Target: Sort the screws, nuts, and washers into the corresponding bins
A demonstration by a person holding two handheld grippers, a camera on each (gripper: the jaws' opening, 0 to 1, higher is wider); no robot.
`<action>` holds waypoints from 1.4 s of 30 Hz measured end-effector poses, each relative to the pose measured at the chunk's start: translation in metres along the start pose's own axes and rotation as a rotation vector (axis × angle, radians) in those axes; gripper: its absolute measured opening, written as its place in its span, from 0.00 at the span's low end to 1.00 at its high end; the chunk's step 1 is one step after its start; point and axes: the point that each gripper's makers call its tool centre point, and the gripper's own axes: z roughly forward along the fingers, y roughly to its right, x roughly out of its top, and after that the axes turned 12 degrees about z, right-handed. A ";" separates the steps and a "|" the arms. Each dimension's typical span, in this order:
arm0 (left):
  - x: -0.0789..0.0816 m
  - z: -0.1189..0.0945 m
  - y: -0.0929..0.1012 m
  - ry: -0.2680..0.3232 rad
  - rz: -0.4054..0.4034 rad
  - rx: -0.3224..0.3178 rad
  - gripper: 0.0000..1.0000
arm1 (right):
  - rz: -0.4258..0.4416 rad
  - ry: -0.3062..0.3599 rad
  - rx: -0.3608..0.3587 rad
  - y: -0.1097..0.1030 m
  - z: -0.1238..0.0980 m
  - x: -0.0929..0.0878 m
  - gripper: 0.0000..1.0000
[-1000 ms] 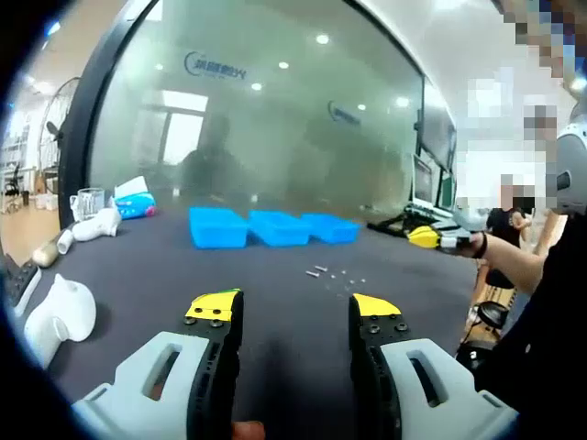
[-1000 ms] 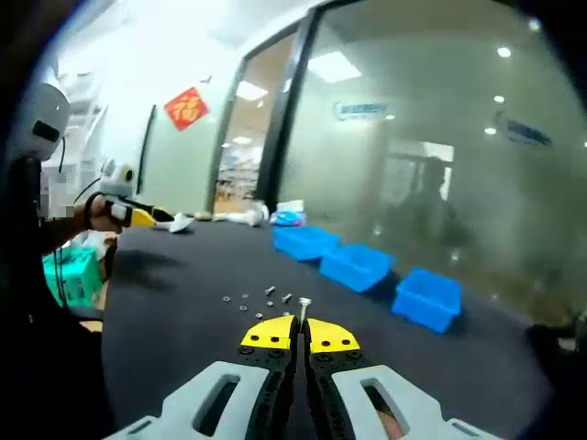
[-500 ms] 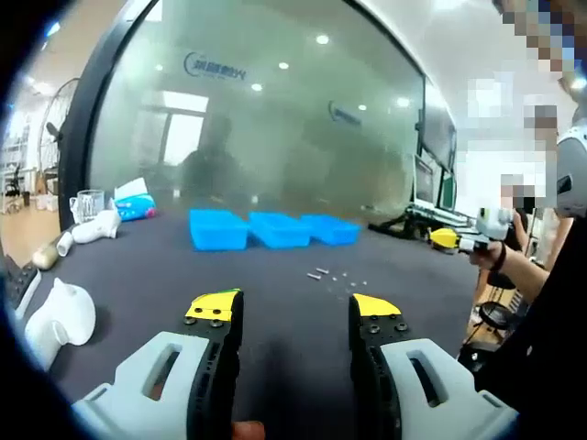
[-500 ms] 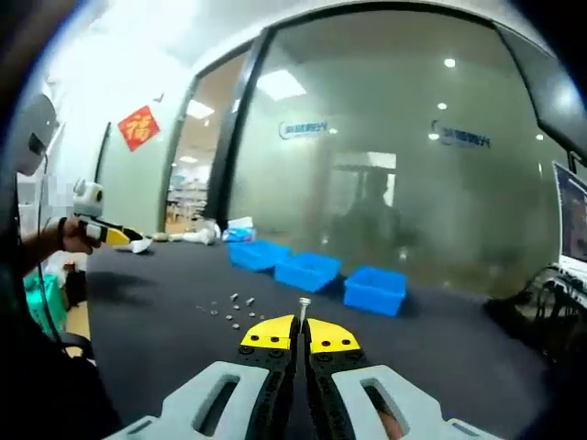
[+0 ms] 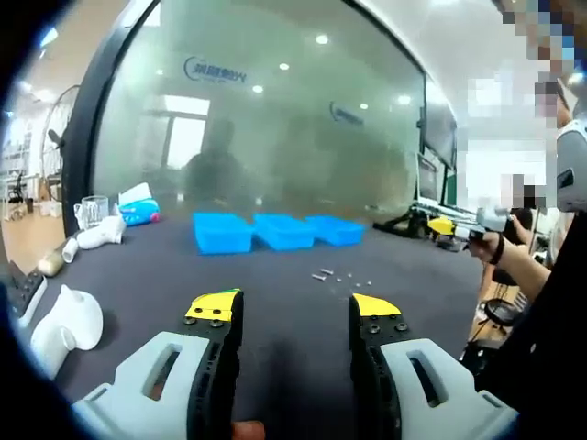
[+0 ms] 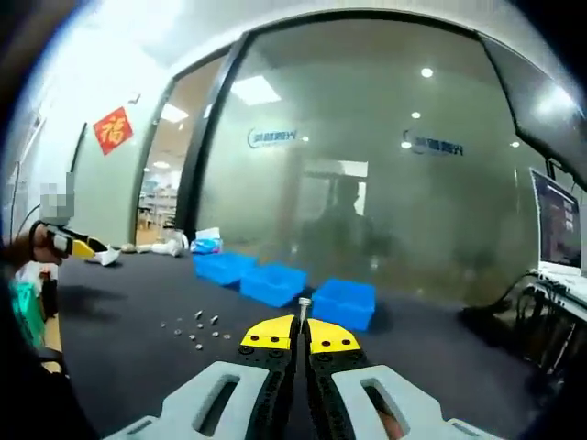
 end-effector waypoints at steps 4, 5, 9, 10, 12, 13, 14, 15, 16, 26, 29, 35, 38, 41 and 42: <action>0.000 0.000 0.001 0.005 -0.006 -0.004 0.45 | -0.011 -0.006 0.003 0.005 0.020 0.011 0.01; 0.000 0.000 0.000 0.005 -0.007 -0.004 0.45 | -0.022 -0.008 0.007 0.006 0.026 0.013 0.01; -0.002 0.000 -0.001 0.006 -0.012 -0.001 0.45 | -0.049 -0.025 0.003 0.014 0.053 0.025 0.01; -0.002 -0.001 -0.002 0.008 -0.014 0.001 0.45 | -0.062 -0.024 0.000 0.017 0.060 0.028 0.01; -0.002 -0.003 -0.004 0.013 -0.020 0.006 0.45 | -0.075 -0.038 0.001 0.020 0.074 0.031 0.01; -0.003 -0.004 -0.005 0.015 -0.022 0.008 0.45 | -0.080 -0.048 0.003 0.023 0.081 0.030 0.01; -0.003 -0.004 -0.006 0.016 -0.024 0.011 0.45 | -0.079 -0.052 0.005 0.025 0.089 0.031 0.01; -0.004 -0.005 -0.006 0.015 -0.025 0.014 0.45 | -0.084 -0.063 0.004 0.026 0.096 0.030 0.01; -0.005 -0.005 -0.007 0.015 -0.026 0.017 0.45 | -0.092 -0.081 0.005 0.029 0.104 0.028 0.01; -0.008 -0.010 -0.012 0.020 -0.039 0.035 0.45 | -0.150 -0.216 -0.008 0.054 0.169 0.020 0.01; -0.009 -0.010 -0.013 0.022 -0.044 0.037 0.45 | -0.175 -0.260 -0.016 0.061 0.188 0.016 0.01; -0.009 -0.010 -0.014 0.023 -0.049 0.040 0.45 | -0.197 -0.340 -0.025 0.072 0.214 -0.002 0.01; -0.011 -0.010 -0.014 0.014 -0.044 0.041 0.45 | -0.194 -0.398 -0.011 0.073 0.226 -0.016 0.01; -0.011 -0.012 -0.014 0.011 -0.043 0.044 0.45 | -0.195 -0.446 -0.010 0.077 0.239 -0.027 0.01; -0.011 -0.013 -0.014 0.012 -0.042 0.046 0.45 | -0.191 -0.460 -0.010 0.078 0.242 -0.030 0.01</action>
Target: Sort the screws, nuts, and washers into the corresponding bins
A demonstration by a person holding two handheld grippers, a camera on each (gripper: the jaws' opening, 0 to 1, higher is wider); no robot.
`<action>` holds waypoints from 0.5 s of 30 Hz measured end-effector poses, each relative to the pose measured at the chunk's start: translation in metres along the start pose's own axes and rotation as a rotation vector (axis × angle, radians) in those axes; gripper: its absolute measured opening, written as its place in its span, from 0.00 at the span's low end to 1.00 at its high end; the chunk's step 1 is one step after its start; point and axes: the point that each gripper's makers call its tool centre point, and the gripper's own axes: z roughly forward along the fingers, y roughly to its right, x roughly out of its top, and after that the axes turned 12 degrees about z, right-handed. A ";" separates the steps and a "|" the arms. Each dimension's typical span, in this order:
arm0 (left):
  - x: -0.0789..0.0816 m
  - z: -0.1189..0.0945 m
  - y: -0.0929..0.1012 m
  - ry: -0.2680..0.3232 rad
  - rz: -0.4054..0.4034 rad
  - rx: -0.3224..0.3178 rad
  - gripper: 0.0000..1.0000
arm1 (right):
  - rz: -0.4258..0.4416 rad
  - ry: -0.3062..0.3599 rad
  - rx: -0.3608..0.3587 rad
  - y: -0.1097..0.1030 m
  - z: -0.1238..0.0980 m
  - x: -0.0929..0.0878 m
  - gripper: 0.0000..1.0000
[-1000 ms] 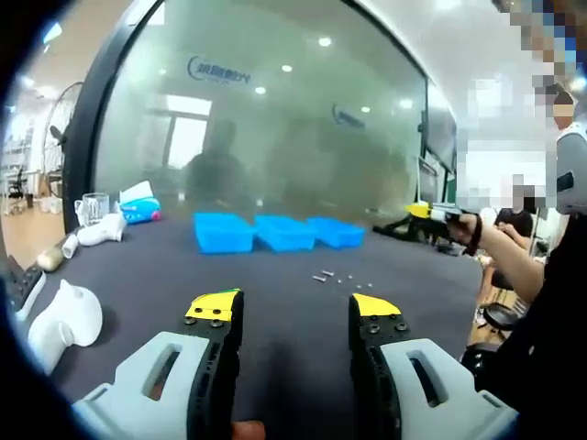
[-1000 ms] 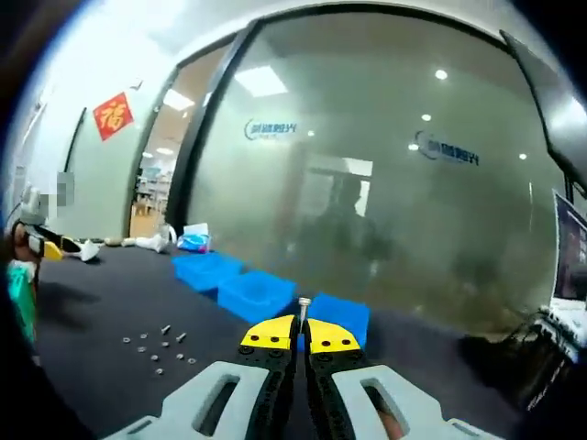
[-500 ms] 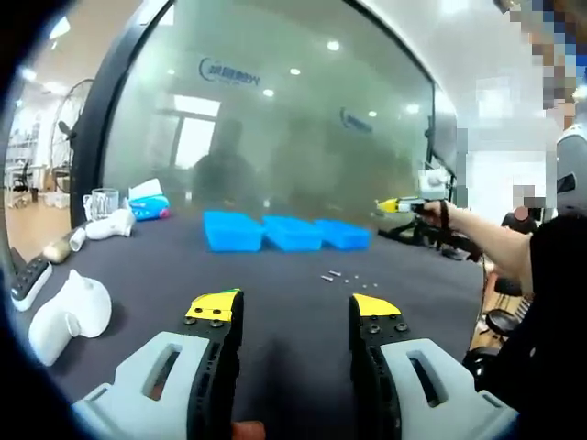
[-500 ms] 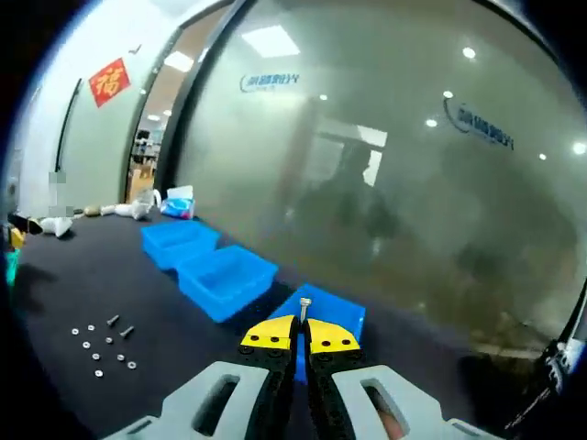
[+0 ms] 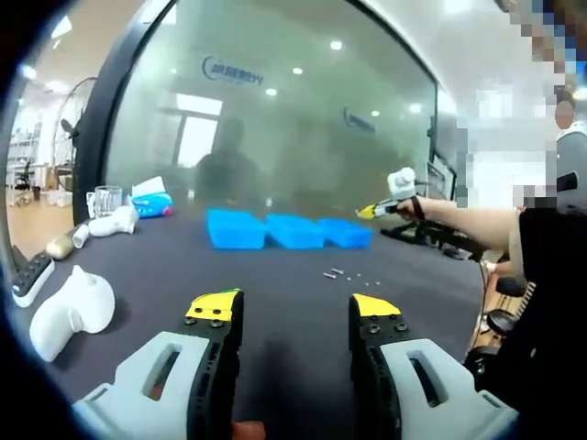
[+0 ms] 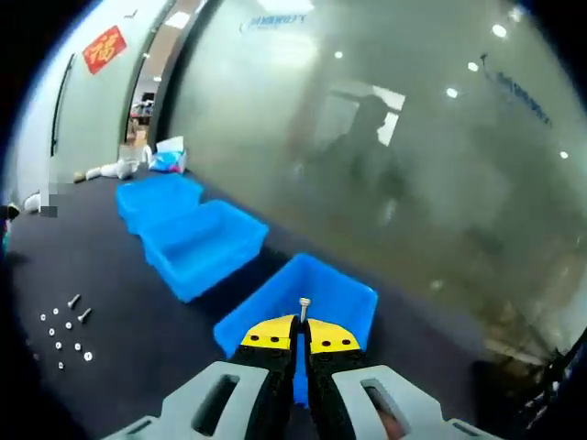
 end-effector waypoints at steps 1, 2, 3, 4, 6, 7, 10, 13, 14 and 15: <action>0.000 -0.001 0.000 0.000 0.000 0.002 0.45 | 0.000 -0.008 0.004 0.000 0.003 -0.001 0.01; 0.000 -0.001 0.000 0.001 0.000 0.003 0.45 | 0.004 -0.019 0.004 0.002 0.007 -0.002 0.01; 0.000 -0.001 0.000 0.001 -0.001 0.003 0.45 | 0.008 -0.030 0.002 0.003 0.011 -0.003 0.01; 0.000 -0.001 0.001 0.000 -0.002 0.003 0.45 | 0.003 -0.040 0.001 0.004 0.015 -0.004 0.01; -0.001 -0.001 0.001 -0.003 -0.001 0.003 0.45 | -0.002 -0.059 -0.003 0.004 0.020 -0.007 0.01; -0.001 -0.001 0.001 -0.004 -0.002 0.003 0.45 | 0.002 -0.068 -0.004 0.005 0.022 -0.009 0.01; -0.001 -0.002 0.001 -0.004 -0.001 0.003 0.45 | 0.014 -0.077 -0.007 0.005 0.024 -0.012 0.01; -0.001 -0.002 0.000 -0.005 -0.002 0.005 0.45 | 0.026 -0.081 -0.006 0.006 0.026 -0.013 0.01; -0.001 -0.002 0.000 -0.006 -0.002 0.005 0.45 | 0.025 -0.083 -0.007 0.006 0.026 -0.014 0.01; -0.001 -0.002 0.000 -0.005 -0.002 0.005 0.45 | 0.021 -0.085 -0.008 0.006 0.026 -0.014 0.01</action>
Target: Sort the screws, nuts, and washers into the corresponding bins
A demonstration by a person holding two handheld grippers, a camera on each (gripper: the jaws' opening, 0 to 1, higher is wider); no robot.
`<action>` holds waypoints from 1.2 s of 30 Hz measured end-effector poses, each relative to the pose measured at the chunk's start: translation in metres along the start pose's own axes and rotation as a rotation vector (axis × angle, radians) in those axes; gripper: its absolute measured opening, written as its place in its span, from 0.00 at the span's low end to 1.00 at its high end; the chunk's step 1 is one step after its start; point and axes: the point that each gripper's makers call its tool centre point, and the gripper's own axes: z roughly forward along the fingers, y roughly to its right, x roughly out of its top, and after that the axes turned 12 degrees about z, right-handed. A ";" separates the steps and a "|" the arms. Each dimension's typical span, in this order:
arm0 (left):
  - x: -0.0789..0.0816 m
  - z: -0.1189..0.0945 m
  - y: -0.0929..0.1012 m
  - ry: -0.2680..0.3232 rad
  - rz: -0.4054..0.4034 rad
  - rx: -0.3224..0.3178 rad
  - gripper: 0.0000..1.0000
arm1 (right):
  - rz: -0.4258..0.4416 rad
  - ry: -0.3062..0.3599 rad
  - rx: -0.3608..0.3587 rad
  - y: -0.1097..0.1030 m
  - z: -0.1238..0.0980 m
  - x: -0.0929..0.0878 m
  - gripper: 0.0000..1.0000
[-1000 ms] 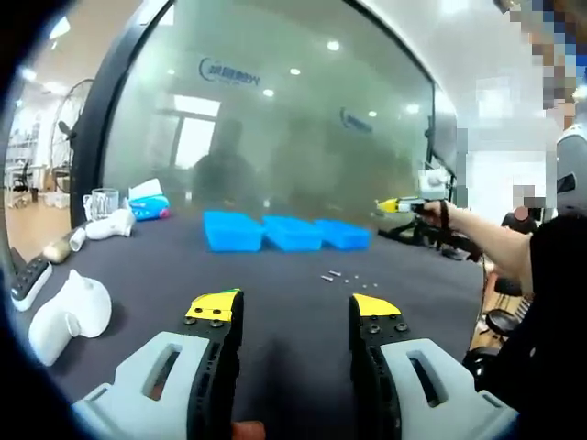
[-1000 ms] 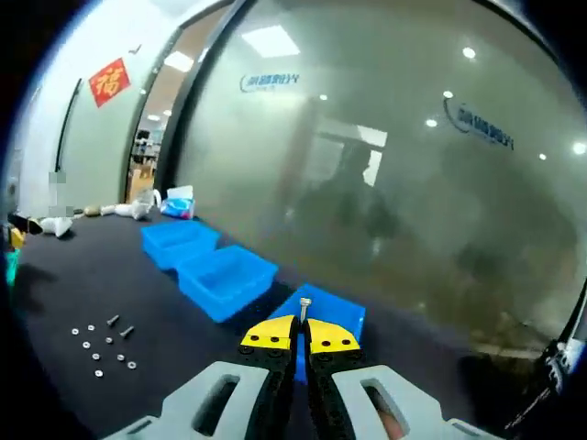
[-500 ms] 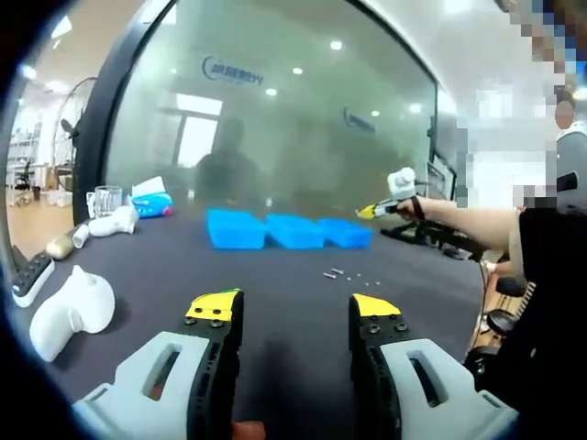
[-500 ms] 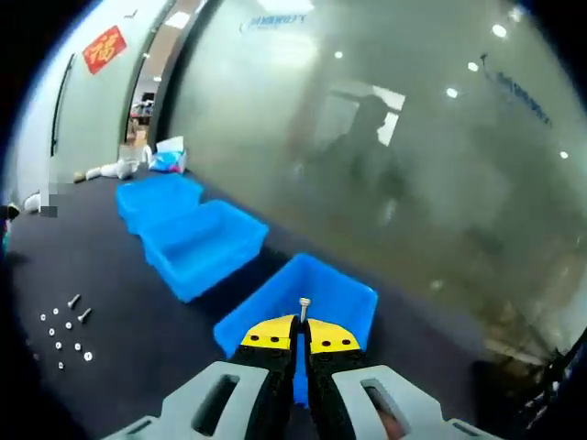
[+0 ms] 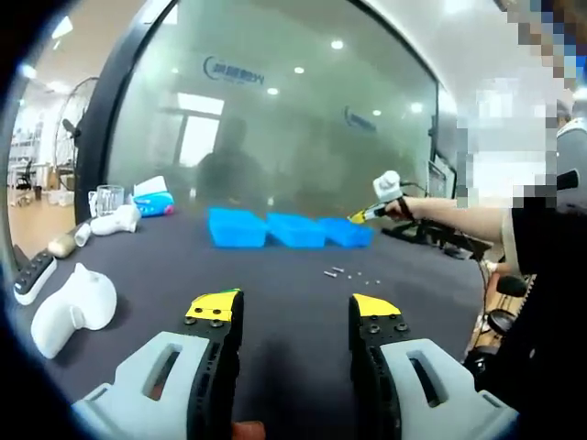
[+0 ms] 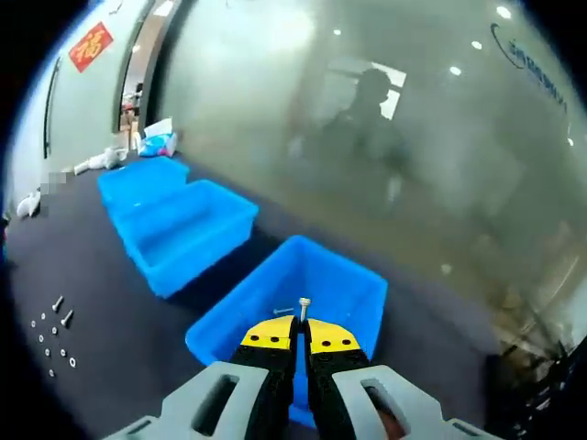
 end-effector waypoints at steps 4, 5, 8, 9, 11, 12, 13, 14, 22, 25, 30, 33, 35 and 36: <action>0.003 0.001 0.001 0.008 0.000 -0.003 0.45 | 0.016 0.002 -0.004 0.003 0.000 0.000 0.01; 0.003 0.001 0.002 0.008 0.001 -0.004 0.45 | 0.022 0.003 -0.003 0.002 0.000 0.000 0.02; 0.003 0.001 0.004 0.005 0.005 -0.007 0.45 | 0.036 0.009 -0.001 0.003 0.000 0.000 0.08; 0.003 0.001 0.004 0.004 0.006 -0.008 0.45 | 0.038 0.011 -0.003 0.002 -0.001 0.000 0.16; 0.003 0.000 0.005 0.006 0.002 -0.010 0.45 | 0.036 0.020 -0.004 0.001 -0.003 0.000 0.24; 0.003 0.000 0.005 0.006 0.003 -0.010 0.45 | 0.038 0.027 -0.001 -0.001 -0.005 0.000 0.24; 0.003 0.000 0.005 0.006 0.003 -0.010 0.45 | 0.037 0.041 0.001 -0.001 -0.006 0.002 0.24; 0.003 0.000 0.005 0.007 0.002 -0.010 0.45 | 0.041 0.051 0.005 -0.003 -0.009 0.003 0.24; 0.005 0.001 0.007 0.009 0.008 -0.016 0.45 | 0.041 0.122 0.035 -0.022 -0.040 0.001 0.25; 0.005 0.001 0.007 0.010 0.005 -0.017 0.45 | 0.000 0.169 0.025 -0.030 -0.062 0.000 0.25; 0.006 0.003 0.010 0.012 0.005 -0.022 0.45 | 0.039 0.254 0.052 -0.049 -0.099 0.001 0.24; 0.008 0.003 0.012 0.017 0.006 -0.024 0.45 | 0.066 0.293 0.073 -0.061 -0.121 -0.004 0.24; 0.010 0.003 0.013 0.020 0.009 -0.026 0.45 | 0.085 0.321 0.087 -0.071 -0.137 -0.012 0.24; 0.010 0.002 0.013 0.021 0.011 -0.026 0.45 | 0.098 0.335 0.100 -0.076 -0.145 -0.017 0.24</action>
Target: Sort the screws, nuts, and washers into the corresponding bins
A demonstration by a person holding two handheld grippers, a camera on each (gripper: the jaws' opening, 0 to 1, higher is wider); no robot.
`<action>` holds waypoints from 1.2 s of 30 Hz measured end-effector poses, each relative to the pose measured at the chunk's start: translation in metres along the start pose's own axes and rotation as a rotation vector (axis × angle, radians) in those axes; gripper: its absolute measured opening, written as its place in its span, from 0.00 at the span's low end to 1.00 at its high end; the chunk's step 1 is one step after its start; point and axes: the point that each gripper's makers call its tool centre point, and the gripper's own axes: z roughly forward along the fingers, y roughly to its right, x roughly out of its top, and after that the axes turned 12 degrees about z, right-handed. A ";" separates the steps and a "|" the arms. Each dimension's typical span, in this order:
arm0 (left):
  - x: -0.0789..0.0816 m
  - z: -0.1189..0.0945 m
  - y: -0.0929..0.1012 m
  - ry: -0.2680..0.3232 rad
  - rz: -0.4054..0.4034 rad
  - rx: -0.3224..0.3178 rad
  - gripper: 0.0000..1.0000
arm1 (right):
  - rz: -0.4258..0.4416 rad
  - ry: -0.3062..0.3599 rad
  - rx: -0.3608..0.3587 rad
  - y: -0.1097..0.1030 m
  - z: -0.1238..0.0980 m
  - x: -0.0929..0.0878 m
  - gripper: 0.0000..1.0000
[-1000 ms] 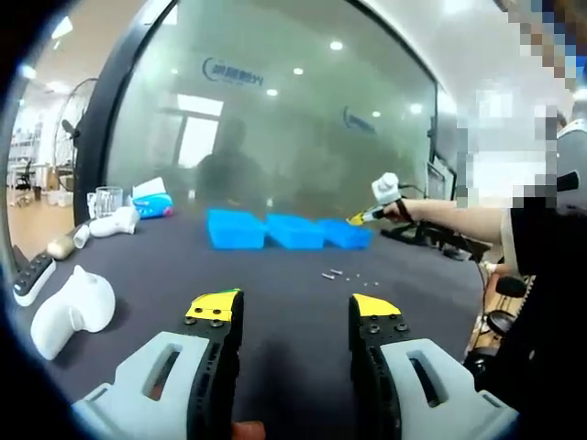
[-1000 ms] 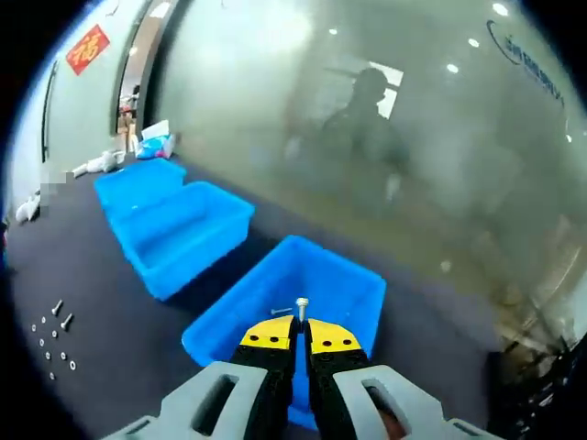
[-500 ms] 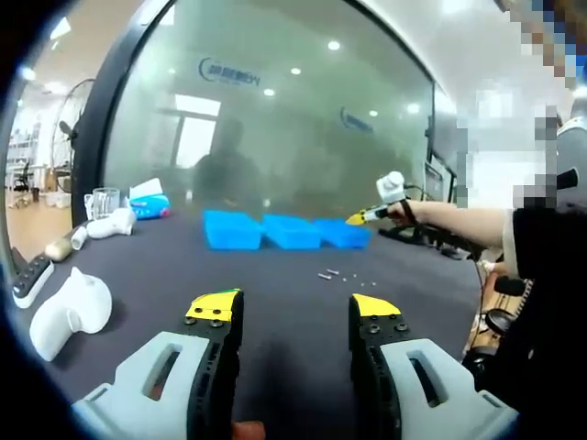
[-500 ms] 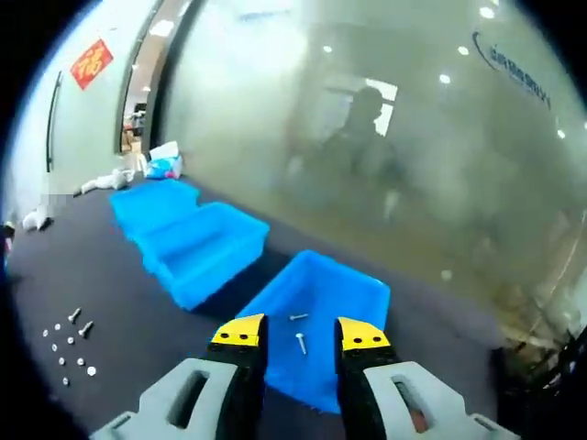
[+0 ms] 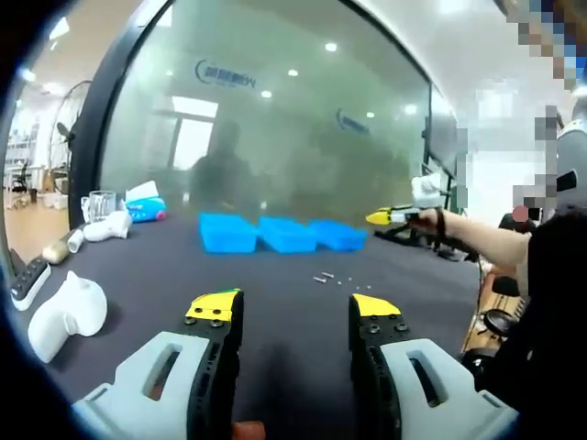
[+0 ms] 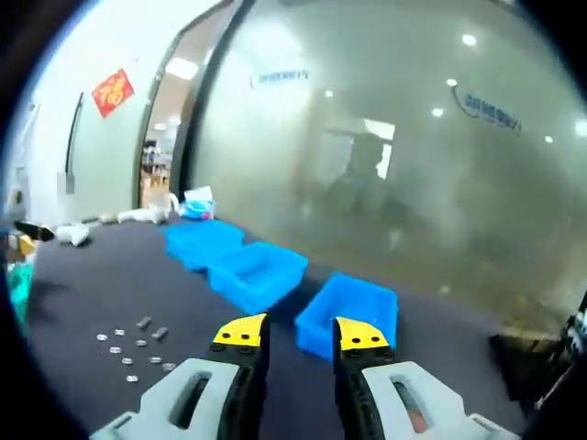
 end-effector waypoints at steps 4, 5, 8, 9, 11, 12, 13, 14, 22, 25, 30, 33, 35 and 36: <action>0.001 -0.001 -0.001 0.000 0.008 0.004 0.45 | 0.023 0.012 0.010 -0.014 -0.032 -0.021 0.24; 0.001 -0.002 -0.001 0.001 0.008 0.005 0.45 | 0.034 0.018 0.011 -0.015 -0.035 -0.024 0.24; 0.002 -0.003 0.000 0.002 0.011 0.005 0.45 | 0.045 0.026 0.006 -0.019 -0.056 -0.034 0.24; 0.003 -0.003 0.000 0.001 0.013 0.004 0.45 | 0.040 0.031 0.002 -0.021 -0.062 -0.037 0.24; 0.003 -0.003 0.001 0.001 0.015 0.004 0.45 | 0.045 0.034 -0.001 -0.024 -0.074 -0.042 0.24; 0.003 -0.003 0.001 0.001 0.016 0.004 0.45 | 0.048 0.034 -0.001 -0.026 -0.079 -0.045 0.24; 0.004 -0.004 0.001 0.001 0.017 0.004 0.45 | 0.054 0.038 0.001 -0.027 -0.082 -0.046 0.24; 0.004 -0.004 0.002 0.000 0.019 0.004 0.45 | 0.060 0.041 0.002 -0.029 -0.087 -0.049 0.24; 0.007 -0.003 0.002 -0.018 0.057 -0.004 0.45 | 0.081 -0.001 0.072 -0.048 -0.122 -0.066 0.24; 0.007 -0.001 0.006 -0.015 0.034 -0.022 0.45 | 0.153 -0.047 0.195 -0.066 -0.131 -0.072 0.24; 0.003 0.002 0.015 -0.027 0.035 -0.052 0.45 | 0.144 -0.066 0.244 -0.068 -0.138 -0.071 0.23; 0.003 0.002 0.016 -0.031 0.041 -0.063 0.45 | 0.121 -0.073 0.277 -0.070 -0.142 -0.071 0.24; 0.003 0.002 0.017 -0.034 0.039 -0.071 0.45 | 0.109 -0.078 0.294 -0.072 -0.143 -0.071 0.24; 0.003 0.002 0.017 -0.036 0.040 -0.076 0.45 | 0.100 -0.087 0.300 -0.073 -0.144 -0.072 0.25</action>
